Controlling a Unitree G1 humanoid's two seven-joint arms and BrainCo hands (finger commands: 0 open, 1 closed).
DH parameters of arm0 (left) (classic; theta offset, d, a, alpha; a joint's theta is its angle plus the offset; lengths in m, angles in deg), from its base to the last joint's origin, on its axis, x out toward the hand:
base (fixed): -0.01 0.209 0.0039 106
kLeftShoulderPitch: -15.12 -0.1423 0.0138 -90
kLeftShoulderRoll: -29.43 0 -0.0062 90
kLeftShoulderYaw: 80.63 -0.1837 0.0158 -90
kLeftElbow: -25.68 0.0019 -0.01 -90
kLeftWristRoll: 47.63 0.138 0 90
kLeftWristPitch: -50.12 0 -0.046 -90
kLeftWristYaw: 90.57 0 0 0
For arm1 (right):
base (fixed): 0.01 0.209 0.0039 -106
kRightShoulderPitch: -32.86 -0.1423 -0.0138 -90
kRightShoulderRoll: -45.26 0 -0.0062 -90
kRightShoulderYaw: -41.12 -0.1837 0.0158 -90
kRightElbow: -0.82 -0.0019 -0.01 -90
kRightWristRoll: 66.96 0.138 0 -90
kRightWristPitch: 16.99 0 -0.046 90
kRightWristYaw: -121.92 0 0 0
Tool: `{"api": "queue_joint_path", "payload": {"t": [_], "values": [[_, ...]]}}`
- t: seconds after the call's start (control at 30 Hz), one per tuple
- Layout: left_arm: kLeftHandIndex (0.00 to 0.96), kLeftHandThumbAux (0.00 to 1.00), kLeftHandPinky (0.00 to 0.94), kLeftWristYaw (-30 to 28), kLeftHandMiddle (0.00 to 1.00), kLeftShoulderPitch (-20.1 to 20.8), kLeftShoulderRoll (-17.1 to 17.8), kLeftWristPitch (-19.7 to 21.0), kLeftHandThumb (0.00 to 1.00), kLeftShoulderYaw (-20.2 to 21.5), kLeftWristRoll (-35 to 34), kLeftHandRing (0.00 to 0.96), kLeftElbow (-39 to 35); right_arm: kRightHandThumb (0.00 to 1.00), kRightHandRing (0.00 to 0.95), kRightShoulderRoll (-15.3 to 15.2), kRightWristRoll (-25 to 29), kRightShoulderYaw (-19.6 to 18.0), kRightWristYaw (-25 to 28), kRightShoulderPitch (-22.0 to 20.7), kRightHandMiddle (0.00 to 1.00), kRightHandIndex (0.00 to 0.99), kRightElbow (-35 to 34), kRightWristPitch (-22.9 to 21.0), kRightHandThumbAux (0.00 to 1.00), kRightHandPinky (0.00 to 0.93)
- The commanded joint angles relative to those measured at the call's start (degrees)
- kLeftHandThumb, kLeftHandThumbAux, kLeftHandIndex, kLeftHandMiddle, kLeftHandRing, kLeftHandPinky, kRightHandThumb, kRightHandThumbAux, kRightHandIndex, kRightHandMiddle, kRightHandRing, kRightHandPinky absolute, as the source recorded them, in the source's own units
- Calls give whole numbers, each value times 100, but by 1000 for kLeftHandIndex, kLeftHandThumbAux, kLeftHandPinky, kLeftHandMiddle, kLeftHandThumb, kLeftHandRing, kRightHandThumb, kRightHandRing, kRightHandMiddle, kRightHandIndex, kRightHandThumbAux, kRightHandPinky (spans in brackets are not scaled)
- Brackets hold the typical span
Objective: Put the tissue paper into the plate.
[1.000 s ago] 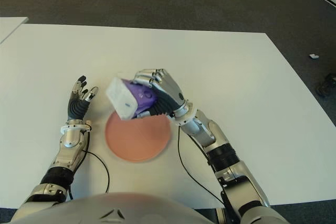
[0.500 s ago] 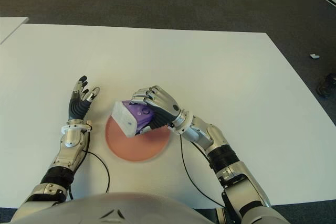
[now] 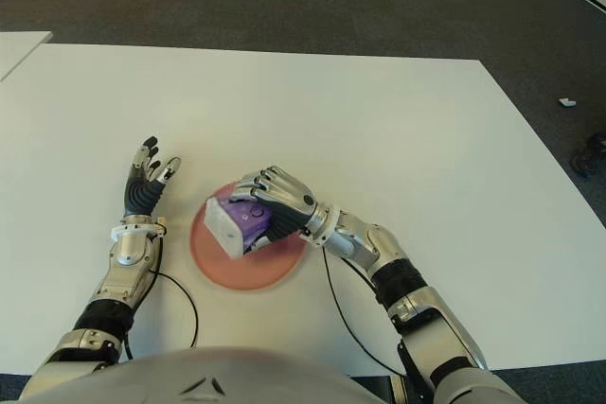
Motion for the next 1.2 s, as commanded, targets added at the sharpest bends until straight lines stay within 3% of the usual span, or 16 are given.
{"api": "queue_joint_path", "payload": {"t": [0.03, 0.1, 0.33, 0.87, 1.2], "values": [[0, 489, 0, 49, 0, -360, -41, 74, 8, -33, 112, 0, 457, 322, 199, -294, 209, 226, 1133, -24, 211, 163, -151, -297, 621, 193], [0, 493, 0, 73, 0, -346, -25, 67, 7, -41, 142, 0, 475, 211, 81, -381, 119, 256, 1415, -46, 86, 71, -296, -424, 574, 79], [0, 501, 0, 98, 0, -318, -7, 36, 0, -43, 167, 0, 509, 82, 5, -467, 114, 201, 1790, 71, 5, 4, -636, -705, 440, 5], [0, 496, 0, 63, 0, -286, 11, -118, 0, -54, 146, 0, 538, 71, 0, -356, 328, 5, 1260, 256, 0, 0, -724, -513, 364, 0], [0, 500, 0, 106, 0, -312, 9, -131, 0, -67, 189, 0, 462, 67, 0, -349, 630, -155, 1361, 260, 0, 0, -852, -553, 367, 0]]}}
